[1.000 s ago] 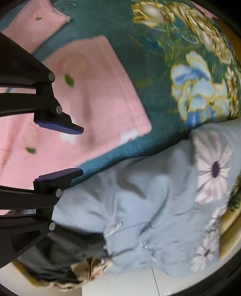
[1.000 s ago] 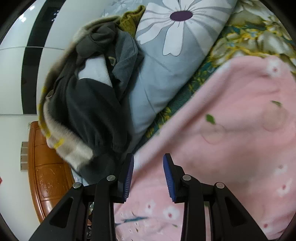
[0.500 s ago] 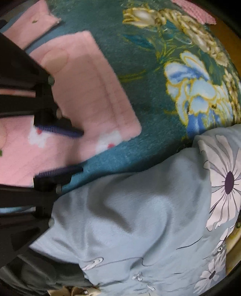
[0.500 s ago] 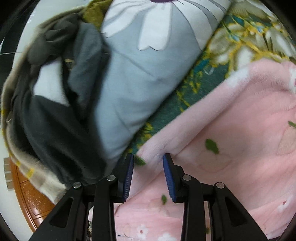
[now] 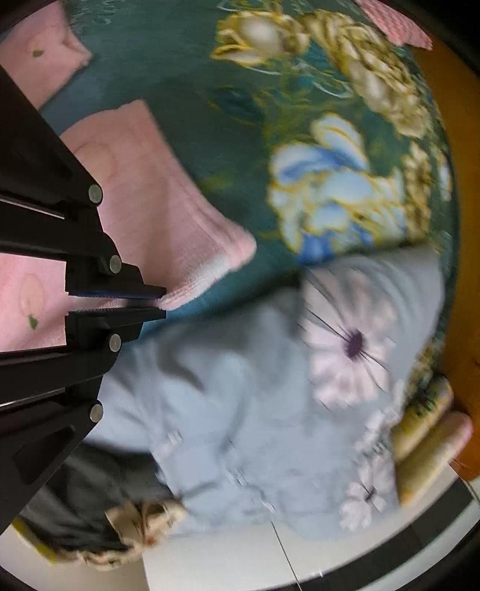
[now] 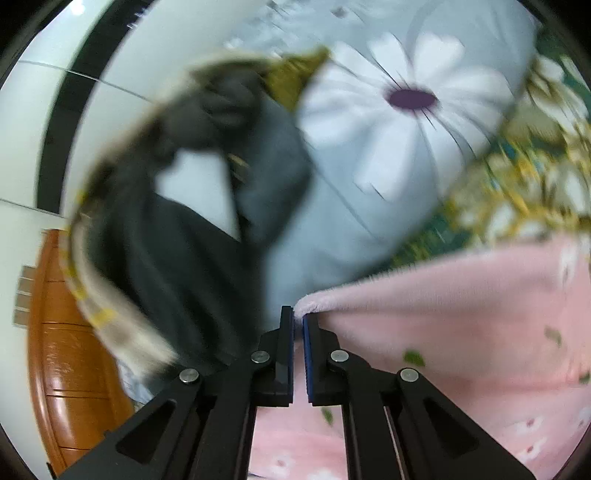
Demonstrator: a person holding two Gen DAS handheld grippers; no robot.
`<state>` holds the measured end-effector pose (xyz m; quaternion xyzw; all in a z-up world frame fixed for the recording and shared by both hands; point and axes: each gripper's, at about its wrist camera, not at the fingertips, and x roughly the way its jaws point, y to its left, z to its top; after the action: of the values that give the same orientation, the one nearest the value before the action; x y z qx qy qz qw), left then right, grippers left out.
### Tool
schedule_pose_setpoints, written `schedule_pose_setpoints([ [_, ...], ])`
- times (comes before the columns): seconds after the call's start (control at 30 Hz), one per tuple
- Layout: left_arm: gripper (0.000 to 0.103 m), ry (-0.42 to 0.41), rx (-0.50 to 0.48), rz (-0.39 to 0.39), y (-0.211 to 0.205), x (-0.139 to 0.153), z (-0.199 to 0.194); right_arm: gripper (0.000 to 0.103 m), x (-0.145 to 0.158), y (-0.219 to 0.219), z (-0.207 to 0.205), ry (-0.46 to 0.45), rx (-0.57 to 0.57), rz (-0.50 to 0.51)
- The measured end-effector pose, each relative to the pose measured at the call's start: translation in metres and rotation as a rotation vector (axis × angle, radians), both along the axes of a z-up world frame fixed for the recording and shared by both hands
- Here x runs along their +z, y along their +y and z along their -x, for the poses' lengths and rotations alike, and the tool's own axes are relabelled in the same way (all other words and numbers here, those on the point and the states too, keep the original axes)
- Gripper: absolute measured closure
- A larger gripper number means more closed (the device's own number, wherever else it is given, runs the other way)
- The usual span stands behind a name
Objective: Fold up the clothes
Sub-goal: 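Fold the pink fleece edge over with both grippers and release, then grasp the folded pink fleece edge with the left gripper while the right gripper grasps the hem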
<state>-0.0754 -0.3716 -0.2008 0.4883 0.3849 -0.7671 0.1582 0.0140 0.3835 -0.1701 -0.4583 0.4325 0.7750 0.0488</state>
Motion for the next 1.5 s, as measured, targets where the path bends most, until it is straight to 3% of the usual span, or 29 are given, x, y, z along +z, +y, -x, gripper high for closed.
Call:
schedule_pose_setpoints([
  [0.1, 0.099, 0.002, -0.005, 0.001, 0.003, -0.004, 0.017, 0.099, -0.003, -0.003, 0.011, -0.009, 0.014, -0.022],
  [0.23, 0.098, -0.042, -0.004, -0.016, 0.013, -0.022, 0.034, 0.099, -0.021, 0.002, 0.021, -0.048, -0.014, 0.039],
  [0.37, 0.094, -0.007, -0.028, -0.092, 0.012, -0.025, 0.026, 0.095, -0.026, 0.003, 0.018, -0.054, 0.003, 0.067],
  [0.43, 0.073, 0.028, -0.059, -0.136, 0.008, -0.017, 0.013, 0.094, -0.021, 0.002, 0.016, -0.042, 0.038, 0.068],
  [0.47, 0.068, 0.055, -0.073, -0.145, 0.005, -0.010, 0.002, 0.090, -0.016, 0.001, 0.015, -0.035, 0.058, 0.050],
  [0.57, 0.059, 0.127, -0.110, -0.161, -0.006, 0.011, -0.038, 0.067, 0.009, -0.002, 0.000, 0.020, 0.103, 0.018],
  [0.63, 0.057, 0.151, -0.118, -0.134, -0.017, 0.024, -0.078, 0.067, 0.024, -0.001, -0.014, 0.053, 0.118, 0.003],
  [0.8, 0.055, 0.144, -0.075, -0.015, -0.049, 0.033, -0.187, 0.066, 0.041, 0.026, -0.095, 0.095, 0.063, -0.026],
  [0.87, 0.055, 0.120, -0.051, 0.023, -0.060, 0.024, -0.229, 0.066, 0.035, 0.038, -0.133, 0.060, 0.020, -0.019],
  [0.97, 0.052, 0.092, -0.003, 0.034, -0.072, 0.008, -0.283, 0.066, 0.020, 0.055, -0.193, -0.004, -0.054, -0.010],
  [1.03, 0.044, 0.083, 0.025, 0.023, -0.077, -0.004, -0.314, 0.066, 0.014, 0.065, -0.231, -0.010, -0.102, 0.003],
  [1.3, 0.042, 0.027, 0.039, -0.024, -0.072, -0.048, -0.357, 0.066, -0.026, 0.092, -0.351, -0.059, -0.263, 0.082],
  [1.5, 0.043, 0.025, 0.049, 0.003, -0.067, -0.064, -0.354, 0.066, -0.058, 0.099, -0.394, -0.094, -0.312, 0.127],
])
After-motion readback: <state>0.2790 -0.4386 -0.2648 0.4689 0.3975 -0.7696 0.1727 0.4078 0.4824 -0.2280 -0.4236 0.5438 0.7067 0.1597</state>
